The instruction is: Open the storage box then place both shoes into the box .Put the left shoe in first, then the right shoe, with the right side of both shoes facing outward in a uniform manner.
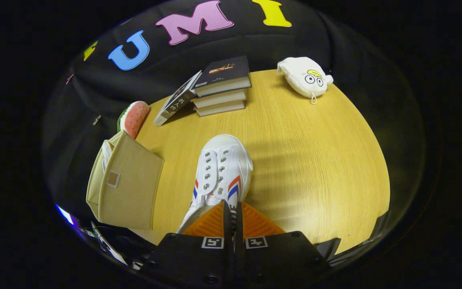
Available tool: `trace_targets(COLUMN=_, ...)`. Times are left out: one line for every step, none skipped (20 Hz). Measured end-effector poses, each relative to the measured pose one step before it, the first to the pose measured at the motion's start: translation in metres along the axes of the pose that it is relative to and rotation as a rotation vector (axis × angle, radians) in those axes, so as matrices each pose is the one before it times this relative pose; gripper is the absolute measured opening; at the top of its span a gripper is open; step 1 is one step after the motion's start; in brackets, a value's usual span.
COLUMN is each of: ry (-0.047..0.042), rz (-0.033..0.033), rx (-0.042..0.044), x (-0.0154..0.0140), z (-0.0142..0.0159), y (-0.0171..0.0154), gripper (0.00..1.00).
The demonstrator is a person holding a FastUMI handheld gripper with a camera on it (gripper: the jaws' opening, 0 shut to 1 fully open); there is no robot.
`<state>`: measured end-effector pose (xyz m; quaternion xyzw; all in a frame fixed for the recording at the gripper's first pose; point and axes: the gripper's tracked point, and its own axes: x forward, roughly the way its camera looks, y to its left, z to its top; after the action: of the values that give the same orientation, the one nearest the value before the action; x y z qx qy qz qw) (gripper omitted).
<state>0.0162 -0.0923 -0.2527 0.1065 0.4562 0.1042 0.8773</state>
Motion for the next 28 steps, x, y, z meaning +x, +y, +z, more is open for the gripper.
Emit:
trace_targets(ry=-0.02254, rz=-0.00285, rx=0.01409, x=-0.00828, z=0.00557, y=0.00791, gripper=0.05)
trace_targets(ry=-0.02007, rz=0.00232, rx=0.01669, x=-0.00902, z=0.00565, y=0.0097, gripper=0.05)
trace_targets(ry=-0.02044, rz=0.00345, rx=0.01283, x=-0.00928, z=0.0073, y=0.01191, gripper=0.05)
trace_targets(ry=-0.01997, rz=0.00553, rx=0.00778, x=-0.01014, z=0.00696, y=0.01346, gripper=0.05)
trace_targets(ry=-0.02346, rz=0.00736, rx=0.00261, x=-0.01043, z=0.00842, y=0.01502, gripper=0.05)
trace_targets(ry=-0.02371, rz=0.00837, rx=-0.00366, x=-0.0084, z=0.00794, y=0.01574, gripper=0.05)
trace_targets(ry=-0.02615, rz=0.0096, rx=-0.00602, x=-0.00752, z=0.00848, y=0.01775, gripper=0.05)
trace_targets(ry=-0.02542, rz=0.01078, rx=-0.00564, x=-0.0063, z=0.00705, y=0.0182, gripper=0.05)
trace_targets(ry=-0.02118, rz=0.01271, rx=-0.00463, x=-0.00374, z=0.00611, y=0.01969, gripper=0.05)
trace_targets(ry=-0.02095, rz=0.01433, rx=-0.00457, x=-0.00338, z=0.0032, y=0.02051, gripper=0.05)
trace_targets(ry=-0.01488, rz=0.0159, rx=-0.00422, x=-0.00137, z=0.00092, y=0.02103, gripper=0.05)
trace_targets(ry=-0.01469, rz=0.01622, rx=-0.00261, x=0.00053, z=0.00043, y=0.02021, gripper=0.05)
trace_targets(ry=-0.00517, rz=0.01577, rx=-0.00891, x=0.00256, z=-0.00362, y=0.02039, gripper=0.05)
trace_targets(ry=0.00217, rz=0.00997, rx=-0.01358, x=0.00324, z=-0.00506, y=0.01829, gripper=0.05)
trace_targets(ry=0.0025, rz=0.00663, rx=-0.00456, x=0.00583, z=-0.00663, y=0.0173, gripper=0.05)
trace_targets(ry=0.00254, rz=0.0041, rx=0.00362, x=0.00511, z=-0.00698, y=0.01553, gripper=0.05)
trace_targets(ry=0.0057, rz=0.00437, rx=0.00131, x=0.0069, z=-0.00801, y=0.01506, gripper=0.05)
trace_targets(ry=-0.00229, rz=0.00114, rx=0.00006, x=0.00652, z=-0.00649, y=0.01155, gripper=0.05)
trace_targets(ry=-0.01663, rz=-0.00421, rx=-0.00582, x=0.00768, z=-0.00324, y=0.00909, gripper=0.05)
trace_targets(ry=-0.01019, rz=-0.01096, rx=-0.01369, x=0.00862, z=-0.00361, y=0.00388, gripper=0.05)
trace_targets(ry=-0.01352, rz=-0.0123, rx=-0.02329, x=0.00918, z=-0.00418, y=0.00311, gripper=0.05)
trace_targets(ry=-0.00785, rz=-0.03676, rx=-0.03397, x=0.00669, z=-0.00565, y=-0.0048, gripper=0.05)
trace_targets(ry=0.00782, rz=-0.01303, rx=-0.01825, x=0.00876, z=-0.01072, y=0.00146, gripper=0.05)
trace_targets(ry=0.04977, rz=-0.0059, rx=0.00045, x=0.00858, z=-0.01809, y=0.0031, gripper=0.05)
trace_targets(ry=0.05696, rz=-0.00753, rx=0.02303, x=0.00102, z=-0.01706, y=0.00302, gripper=0.05)
trace_targets(ry=-0.0001, rz=-0.0101, rx=0.03453, x=0.0021, z=0.00355, y=0.00205, gripper=0.05)
trace_targets(ry=-0.00462, rz=0.00428, rx=0.03369, x=-0.00288, z=0.00586, y=0.0013, gripper=0.05)
trace_targets(ry=-0.01514, rz=0.02606, rx=0.03717, x=-0.00463, z=0.00728, y=0.00569, gripper=0.07)
